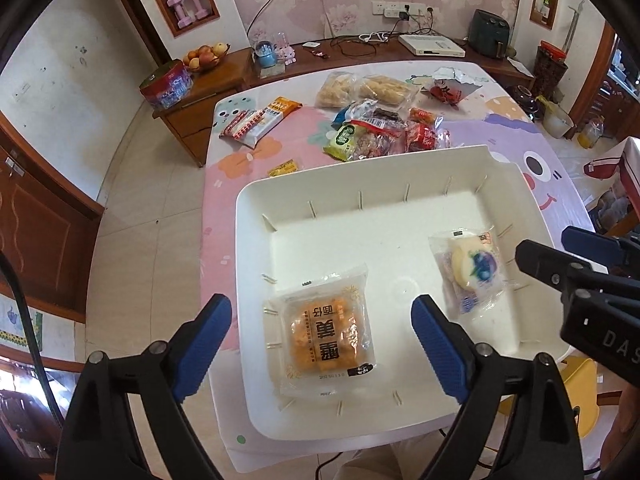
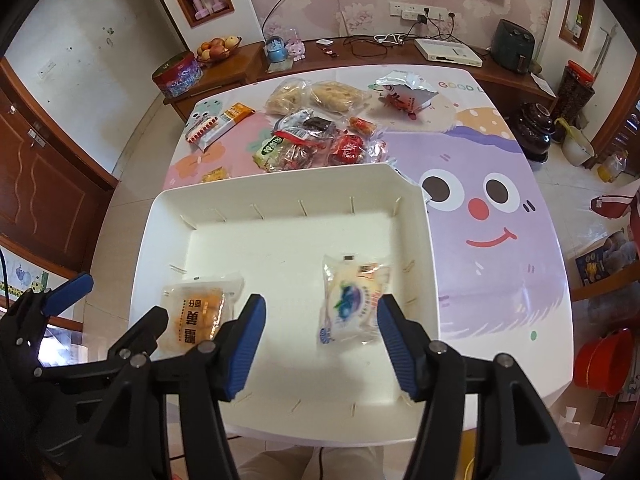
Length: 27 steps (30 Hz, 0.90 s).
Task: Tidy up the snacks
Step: 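Carry both buns to the white tray and open both grippers, then grasp the red Cookies pack with left gripper while right grasps white cracker bag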
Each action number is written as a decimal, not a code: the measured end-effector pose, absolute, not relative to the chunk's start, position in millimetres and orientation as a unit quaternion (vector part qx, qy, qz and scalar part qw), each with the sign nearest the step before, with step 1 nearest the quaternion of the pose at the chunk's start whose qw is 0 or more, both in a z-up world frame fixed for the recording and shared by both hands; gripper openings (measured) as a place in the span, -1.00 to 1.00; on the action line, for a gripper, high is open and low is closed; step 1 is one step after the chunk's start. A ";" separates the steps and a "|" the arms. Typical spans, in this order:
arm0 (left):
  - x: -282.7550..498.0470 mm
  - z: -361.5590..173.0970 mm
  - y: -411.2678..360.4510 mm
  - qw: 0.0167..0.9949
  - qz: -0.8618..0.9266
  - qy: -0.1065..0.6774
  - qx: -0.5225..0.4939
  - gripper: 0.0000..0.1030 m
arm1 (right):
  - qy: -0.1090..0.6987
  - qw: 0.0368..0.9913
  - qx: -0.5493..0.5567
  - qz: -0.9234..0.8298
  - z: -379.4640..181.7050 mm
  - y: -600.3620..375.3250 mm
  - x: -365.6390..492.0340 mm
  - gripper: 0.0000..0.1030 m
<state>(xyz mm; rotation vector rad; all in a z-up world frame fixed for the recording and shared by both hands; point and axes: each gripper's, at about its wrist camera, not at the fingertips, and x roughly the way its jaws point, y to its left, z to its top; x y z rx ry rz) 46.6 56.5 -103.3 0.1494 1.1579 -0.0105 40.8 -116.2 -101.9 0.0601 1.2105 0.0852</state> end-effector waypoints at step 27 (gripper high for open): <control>66.0 -100.5 79.7 0.829 0.005 0.559 0.023 0.76 | 0.544 0.834 0.020 0.090 -81.4 -98.5 41.4 0.17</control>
